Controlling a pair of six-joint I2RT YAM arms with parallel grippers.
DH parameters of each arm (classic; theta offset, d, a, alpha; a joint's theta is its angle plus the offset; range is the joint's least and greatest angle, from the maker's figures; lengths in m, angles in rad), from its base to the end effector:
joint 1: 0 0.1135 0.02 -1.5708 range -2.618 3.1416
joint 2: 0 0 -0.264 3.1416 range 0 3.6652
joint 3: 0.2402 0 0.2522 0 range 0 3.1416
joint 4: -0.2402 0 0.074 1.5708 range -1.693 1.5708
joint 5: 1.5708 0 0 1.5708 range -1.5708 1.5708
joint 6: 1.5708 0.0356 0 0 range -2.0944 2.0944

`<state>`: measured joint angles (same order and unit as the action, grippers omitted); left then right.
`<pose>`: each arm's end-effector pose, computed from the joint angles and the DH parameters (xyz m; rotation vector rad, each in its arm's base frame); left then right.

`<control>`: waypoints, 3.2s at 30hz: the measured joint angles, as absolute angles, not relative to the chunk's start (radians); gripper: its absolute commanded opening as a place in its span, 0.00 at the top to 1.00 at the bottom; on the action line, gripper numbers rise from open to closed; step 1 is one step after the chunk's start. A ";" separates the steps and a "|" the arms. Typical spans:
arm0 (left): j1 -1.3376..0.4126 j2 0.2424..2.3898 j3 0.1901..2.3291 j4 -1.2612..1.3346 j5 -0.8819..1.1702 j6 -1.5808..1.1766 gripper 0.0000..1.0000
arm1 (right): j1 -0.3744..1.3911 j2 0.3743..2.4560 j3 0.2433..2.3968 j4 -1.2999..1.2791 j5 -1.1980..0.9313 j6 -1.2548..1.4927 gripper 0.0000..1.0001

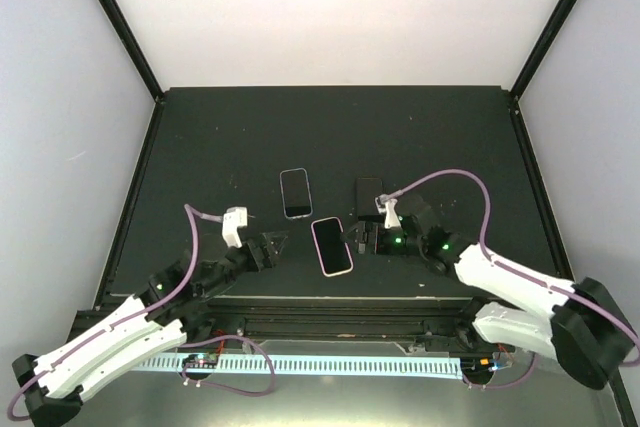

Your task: Put the phone into the phone case

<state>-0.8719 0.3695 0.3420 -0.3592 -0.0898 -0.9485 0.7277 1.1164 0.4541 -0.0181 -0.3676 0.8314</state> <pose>0.0807 -0.0911 0.2208 -0.1455 2.1213 -1.0701 0.1539 0.1542 0.1799 -0.0919 2.5085 1.1692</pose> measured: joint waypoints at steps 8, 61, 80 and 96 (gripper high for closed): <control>-0.872 0.432 0.573 -0.499 -0.132 -0.834 0.01 | 0.728 0.869 0.620 -0.272 -0.215 0.704 0.00; -0.872 0.407 0.556 -0.590 -0.199 -0.780 0.01 | 0.728 1.690 0.799 0.003 -0.195 0.607 0.99; -0.872 0.432 0.690 -0.617 -0.194 -0.759 0.01 | 0.727 1.040 0.733 -0.255 -0.177 0.588 0.00; -0.872 0.304 0.770 -0.635 -0.194 -0.672 0.01 | 0.727 0.662 0.804 -0.474 -0.084 0.594 0.00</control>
